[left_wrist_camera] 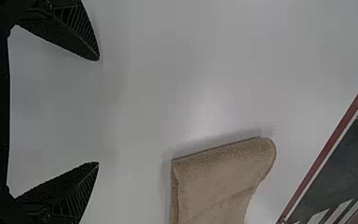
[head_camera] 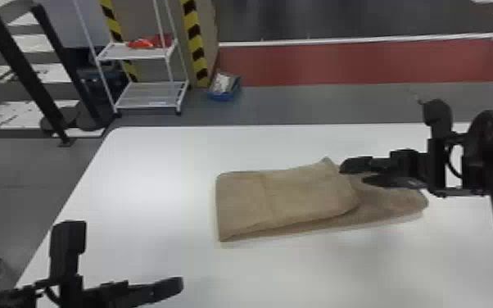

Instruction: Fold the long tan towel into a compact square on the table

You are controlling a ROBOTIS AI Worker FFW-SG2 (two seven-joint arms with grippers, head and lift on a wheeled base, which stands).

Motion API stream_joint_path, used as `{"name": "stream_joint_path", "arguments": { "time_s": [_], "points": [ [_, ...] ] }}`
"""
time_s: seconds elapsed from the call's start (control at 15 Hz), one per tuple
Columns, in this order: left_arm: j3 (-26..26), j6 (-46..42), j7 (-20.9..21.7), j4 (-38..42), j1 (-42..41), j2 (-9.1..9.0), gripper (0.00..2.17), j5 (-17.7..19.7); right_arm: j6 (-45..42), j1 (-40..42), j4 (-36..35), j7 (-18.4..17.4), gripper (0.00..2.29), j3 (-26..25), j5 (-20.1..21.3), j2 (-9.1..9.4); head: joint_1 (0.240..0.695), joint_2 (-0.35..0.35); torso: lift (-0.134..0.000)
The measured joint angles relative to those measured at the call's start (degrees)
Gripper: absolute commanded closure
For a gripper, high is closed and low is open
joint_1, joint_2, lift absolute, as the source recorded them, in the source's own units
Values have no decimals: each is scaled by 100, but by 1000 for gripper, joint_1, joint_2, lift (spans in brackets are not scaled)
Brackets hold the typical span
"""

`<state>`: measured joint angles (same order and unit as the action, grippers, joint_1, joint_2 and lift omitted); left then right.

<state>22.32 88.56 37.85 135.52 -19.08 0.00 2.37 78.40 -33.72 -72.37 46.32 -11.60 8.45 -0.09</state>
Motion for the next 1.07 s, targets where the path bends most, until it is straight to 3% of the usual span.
{"name": "stream_joint_path", "arguments": {
  "time_s": [0.67,1.07],
  "points": [
    [-29,3,3,98,-25,0,87,-7,-150,-287,597,-56,289,2,-17,0,695,127,-125],
    [-20,0,-7,88,-61,0,87,-1,-174,-392,837,-121,421,167,94,0,695,131,-125]
  ]
}}
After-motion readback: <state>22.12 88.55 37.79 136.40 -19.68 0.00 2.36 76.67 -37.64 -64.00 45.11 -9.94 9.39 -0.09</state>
